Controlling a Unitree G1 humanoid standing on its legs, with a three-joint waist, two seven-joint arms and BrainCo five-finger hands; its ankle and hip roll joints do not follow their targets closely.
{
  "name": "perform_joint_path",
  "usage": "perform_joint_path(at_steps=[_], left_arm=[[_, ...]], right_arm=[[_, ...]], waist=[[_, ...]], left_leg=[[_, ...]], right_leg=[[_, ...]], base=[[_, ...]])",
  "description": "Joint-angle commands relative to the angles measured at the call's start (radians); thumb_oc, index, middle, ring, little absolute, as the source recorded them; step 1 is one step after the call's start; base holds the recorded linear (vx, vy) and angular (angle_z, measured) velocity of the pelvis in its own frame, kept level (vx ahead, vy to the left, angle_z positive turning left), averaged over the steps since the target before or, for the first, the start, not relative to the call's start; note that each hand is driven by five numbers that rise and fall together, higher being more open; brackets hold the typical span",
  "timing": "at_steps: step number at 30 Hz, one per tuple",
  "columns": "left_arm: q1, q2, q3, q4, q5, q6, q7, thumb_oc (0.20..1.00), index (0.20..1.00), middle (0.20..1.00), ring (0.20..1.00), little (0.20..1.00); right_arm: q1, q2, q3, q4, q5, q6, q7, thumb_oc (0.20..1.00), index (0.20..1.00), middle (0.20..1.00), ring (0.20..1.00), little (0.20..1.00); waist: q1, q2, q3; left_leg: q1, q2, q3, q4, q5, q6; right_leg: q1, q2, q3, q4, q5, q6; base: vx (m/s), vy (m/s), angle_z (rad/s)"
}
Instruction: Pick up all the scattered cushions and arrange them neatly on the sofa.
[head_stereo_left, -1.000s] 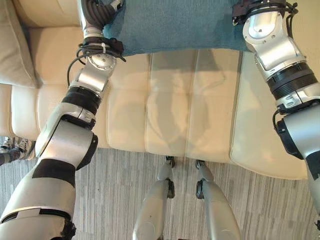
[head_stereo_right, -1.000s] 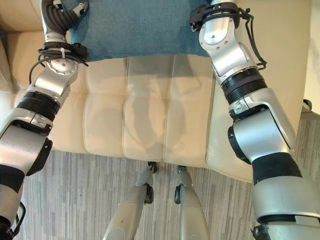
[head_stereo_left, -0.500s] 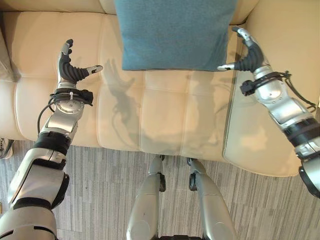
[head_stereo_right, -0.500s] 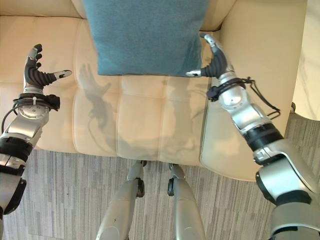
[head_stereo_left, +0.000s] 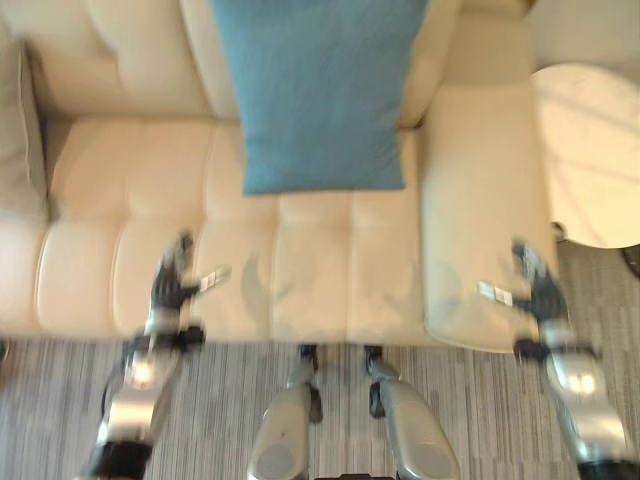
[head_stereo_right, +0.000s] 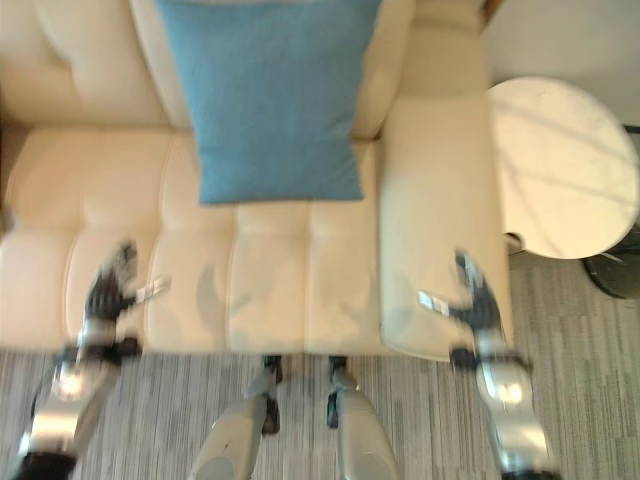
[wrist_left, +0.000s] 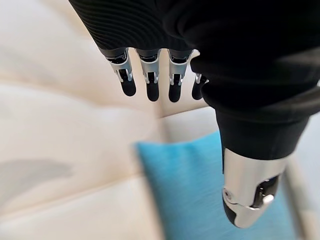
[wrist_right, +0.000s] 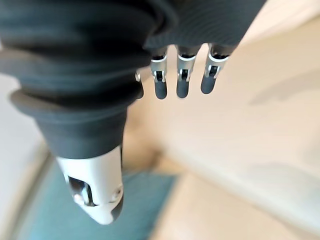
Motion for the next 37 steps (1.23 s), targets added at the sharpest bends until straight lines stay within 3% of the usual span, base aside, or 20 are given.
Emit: perform_joint_path(at_steps=[1,5,7,10,12,13,14,16,19,20,21,22,23,24,26,30,37], left_arm=[[-0.07,0.044,0.041,0.058,0.053,-0.006,-0.073,1.0,1.0,1.0,1.0,1.0],[-0.002,0.015,0.026,0.148,0.109,0.017,-0.11,1.0,1.0,1.0,1.0,1.0],[-0.003,-0.009,0.006,0.221,0.126,0.029,-0.098,1.0,1.0,1.0,1.0,1.0],[-0.002,-0.027,0.004,0.273,0.126,0.033,-0.074,1.0,1.0,1.0,1.0,1.0],[-0.003,-0.032,0.001,0.276,0.122,0.034,-0.066,1.0,1.0,1.0,1.0,1.0],[-0.02,-0.036,-0.017,0.264,0.118,0.032,-0.06,1.0,1.0,1.0,1.0,1.0],[-0.019,-0.036,-0.017,0.264,0.118,0.032,-0.06,1.0,1.0,1.0,1.0,1.0],[-0.043,-0.04,-0.029,0.285,0.13,0.025,-0.041,1.0,1.0,1.0,1.0,1.0],[-0.045,-0.046,-0.033,0.282,0.129,0.026,-0.035,1.0,1.0,1.0,1.0,1.0],[-0.046,-0.059,-0.045,0.282,0.133,0.027,-0.042,1.0,1.0,1.0,1.0,1.0],[-0.046,-0.059,-0.045,0.282,0.133,0.027,-0.042,1.0,1.0,1.0,1.0,1.0],[-0.041,-0.059,-0.054,0.263,0.14,0.025,-0.052,1.0,1.0,1.0,1.0,1.0],[-0.039,-0.061,-0.055,0.266,0.138,0.026,-0.057,1.0,1.0,1.0,1.0,1.0],[-0.039,-0.061,-0.055,0.266,0.138,0.026,-0.057,1.0,1.0,1.0,1.0,1.0],[-0.045,-0.073,-0.058,0.289,0.133,0.029,-0.056,1.0,1.0,1.0,1.0,1.0],[-0.054,-0.075,-0.073,0.303,0.148,0.037,-0.052,1.0,1.0,1.0,1.0,1.0],[-0.049,-0.073,-0.065,0.347,0.195,0.052,-0.045,1.0,1.0,1.0,1.0,1.0]], right_arm=[[-0.114,-0.038,0.034,0.07,-0.057,-0.026,0.061,1.0,1.0,1.0,1.0,1.0],[-0.07,0.01,0.076,0.192,-0.084,-0.012,0.091,1.0,1.0,1.0,1.0,1.0],[-0.06,0.059,0.098,0.287,-0.055,-0.005,0.091,1.0,1.0,1.0,1.0,1.0],[-0.059,0.092,0.105,0.339,-0.043,0.0,0.082,1.0,1.0,1.0,1.0,1.0],[-0.066,0.094,0.105,0.344,-0.04,0.0,0.077,1.0,1.0,1.0,1.0,1.0],[-0.079,0.096,0.112,0.342,-0.034,0.002,0.069,1.0,1.0,1.0,1.0,1.0],[-0.079,0.096,0.112,0.342,-0.034,0.002,0.069,1.0,1.0,1.0,1.0,1.0],[-0.113,0.078,0.123,0.351,-0.016,0.004,0.046,1.0,1.0,1.0,1.0,1.0],[-0.135,0.057,0.132,0.358,-0.019,0.01,0.035,1.0,1.0,1.0,1.0,1.0],[-0.147,0.04,0.134,0.361,-0.036,0.017,0.026,1.0,1.0,1.0,1.0,1.0],[-0.147,0.039,0.134,0.361,-0.036,0.017,0.026,1.0,1.0,1.0,1.0,1.0],[-0.141,0.037,0.125,0.349,-0.032,0.013,0.024,1.0,1.0,1.0,1.0,1.0],[-0.141,0.037,0.127,0.349,-0.029,0.014,0.027,1.0,1.0,1.0,1.0,1.0],[-0.141,0.037,0.127,0.349,-0.029,0.014,0.027,1.0,1.0,1.0,1.0,1.0],[-0.139,0.041,0.131,0.36,-0.029,0.011,0.032,1.0,1.0,1.0,1.0,1.0],[-0.133,0.053,0.133,0.397,-0.034,0.015,0.026,1.0,1.0,1.0,1.0,1.0],[-0.146,0.068,0.143,0.438,-0.038,0.028,0.018,1.0,1.0,1.0,1.0,1.0]], waist=[[-0.02,-0.006,-0.085],[-0.031,0.0,-0.084],[-0.024,0.011,-0.085],[-0.01,0.012,-0.11],[0.002,0.011,-0.119],[0.022,-0.006,-0.127],[0.021,-0.006,-0.129],[0.037,0.001,-0.128],[0.045,0.006,-0.105],[0.041,0.0,-0.092],[0.041,0.001,-0.093],[0.023,-0.017,-0.092],[0.018,-0.02,-0.101],[0.017,-0.02,-0.101],[0.002,-0.02,-0.124],[-0.024,-0.003,-0.162],[-0.02,-0.006,-0.176]], left_leg=[[0.075,-0.021,0.024,-0.002,-0.093,-0.04],[0.131,0.008,0.063,-0.002,-0.098,-0.031],[0.154,0.037,0.079,-0.002,-0.076,-0.022],[0.14,0.05,0.079,-0.002,-0.055,-0.025],[0.125,0.055,0.08,-0.002,-0.044,-0.03],[0.072,0.056,0.077,-0.002,-0.005,-0.047],[0.07,0.057,0.076,-0.002,-0.005,-0.048],[-0.001,0.081,0.093,-0.002,0.055,-0.078],[-0.035,0.085,0.059,0.018,0.079,-0.102],[-0.052,0.049,-0.016,0.097,0.02,-0.096],[-0.053,0.049,-0.016,0.098,0.02,-0.096],[-0.014,0.027,-0.023,0.188,-0.084,-0.083],[0.005,0.021,-0.032,0.209,-0.122,-0.077],[0.005,0.021,-0.032,0.209,-0.122,-0.077],[0.112,0.001,-0.073,0.213,-0.194,-0.067],[0.183,0.02,-0.035,0.089,-0.162,-0.077],[0.23,0.014,-0.043,0.04,-0.153,-0.072]], right_leg=[[0.033,-0.024,-0.019,-0.01,-0.019,0.102],[0.025,-0.008,-0.017,0.154,-0.048,0.115],[0.059,-0.009,-0.039,0.366,-0.114,0.103],[0.107,-0.015,-0.035,0.478,-0.11,0.1],[0.138,-0.017,-0.035,0.446,-0.098,0.099],[0.228,0.006,-0.032,0.291,-0.201,0.072],[0.229,0.006,-0.033,0.287,-0.199,0.071],[0.28,0.04,-0.017,0.077,-0.252,0.027],[0.271,0.047,-0.016,0.039,-0.223,0.017],[0.246,0.029,-0.027,0.023,-0.186,0.017],[0.245,0.029,-0.027,0.023,-0.186,0.017],[0.225,-0.003,-0.038,0.003,-0.146,0.027],[0.216,-0.009,-0.039,-0.009,-0.137,0.027],[0.216,-0.009,-0.039,-0.009,-0.137,0.027],[0.206,-0.004,-0.038,-0.04,-0.115,0.027],[0.211,0.022,-0.062,-0.067,-0.104,0.034],[0.239,0.029,-0.061,-0.088,-0.09,0.035]], base=[[-0.08,0.061,-0.37],[-0.16,0.035,-0.43],[-0.29,-0.038,-0.41],[-0.24,-0.108,-0.23],[-0.21,-0.155,-0.14],[-0.17,-0.154,-0.2],[-0.27,-0.237,-0.02],[-0.32,-0.243,0.09],[-0.35,-0.151,-0.18],[-0.27,-0.041,0.03],[-0.49,-0.06,-0.04],[-0.28,-0.027,0.04],[-0.28,-0.027,0.03],[-0.11,-0.018,0.11],[-0.13,-0.014,0.0],[-0.06,0.001,0.17],[-0.03,0.009,0.1]])
